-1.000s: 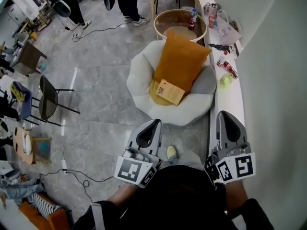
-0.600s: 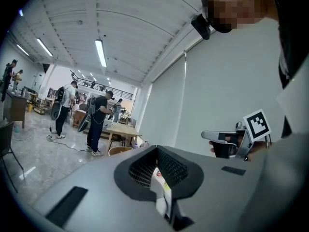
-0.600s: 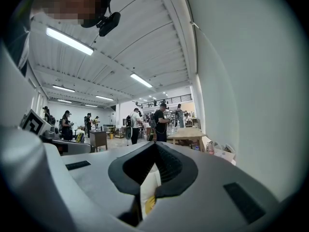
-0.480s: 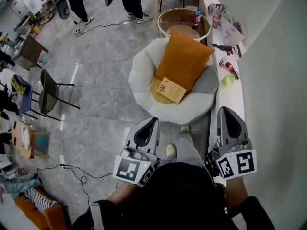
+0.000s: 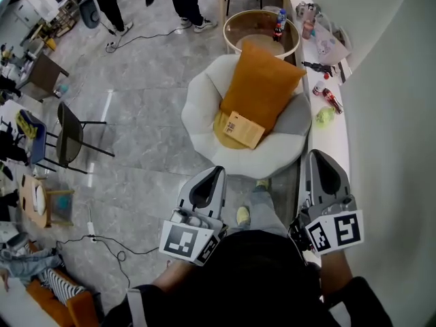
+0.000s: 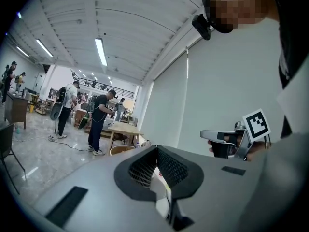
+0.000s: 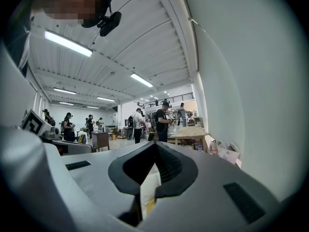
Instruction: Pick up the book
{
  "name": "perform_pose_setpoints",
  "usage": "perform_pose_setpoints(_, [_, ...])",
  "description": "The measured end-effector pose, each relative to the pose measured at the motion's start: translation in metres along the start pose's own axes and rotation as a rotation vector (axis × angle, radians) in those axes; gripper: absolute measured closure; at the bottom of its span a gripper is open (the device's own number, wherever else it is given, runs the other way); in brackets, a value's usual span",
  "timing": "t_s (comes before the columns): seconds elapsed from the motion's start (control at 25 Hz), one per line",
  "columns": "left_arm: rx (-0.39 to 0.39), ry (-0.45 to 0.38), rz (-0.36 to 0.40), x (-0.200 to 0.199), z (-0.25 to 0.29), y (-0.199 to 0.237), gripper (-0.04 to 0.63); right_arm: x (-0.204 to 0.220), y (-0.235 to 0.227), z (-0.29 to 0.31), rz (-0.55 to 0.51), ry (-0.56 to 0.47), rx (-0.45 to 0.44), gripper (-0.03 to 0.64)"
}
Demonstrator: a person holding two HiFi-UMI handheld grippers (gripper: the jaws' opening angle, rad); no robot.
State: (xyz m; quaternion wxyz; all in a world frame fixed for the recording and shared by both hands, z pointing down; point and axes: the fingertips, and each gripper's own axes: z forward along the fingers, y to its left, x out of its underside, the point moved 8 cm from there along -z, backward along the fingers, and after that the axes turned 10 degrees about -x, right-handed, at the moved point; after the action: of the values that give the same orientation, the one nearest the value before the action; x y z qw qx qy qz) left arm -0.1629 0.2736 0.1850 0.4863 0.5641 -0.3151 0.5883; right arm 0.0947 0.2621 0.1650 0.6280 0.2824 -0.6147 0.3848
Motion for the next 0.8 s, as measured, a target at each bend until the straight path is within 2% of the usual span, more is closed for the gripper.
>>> perform_pose_setpoints(0.44, [0.01,0.016,0.037,-0.016,0.059,0.002,0.583,-0.009,-0.057,0.033,0.007,0.007,0.025,0.606])
perform_pose_setpoints(0.8, [-0.051,0.001,0.014,-0.023,0.105,0.015,0.583,-0.009,-0.102,0.08,0.021,0.03,0.007,0.606])
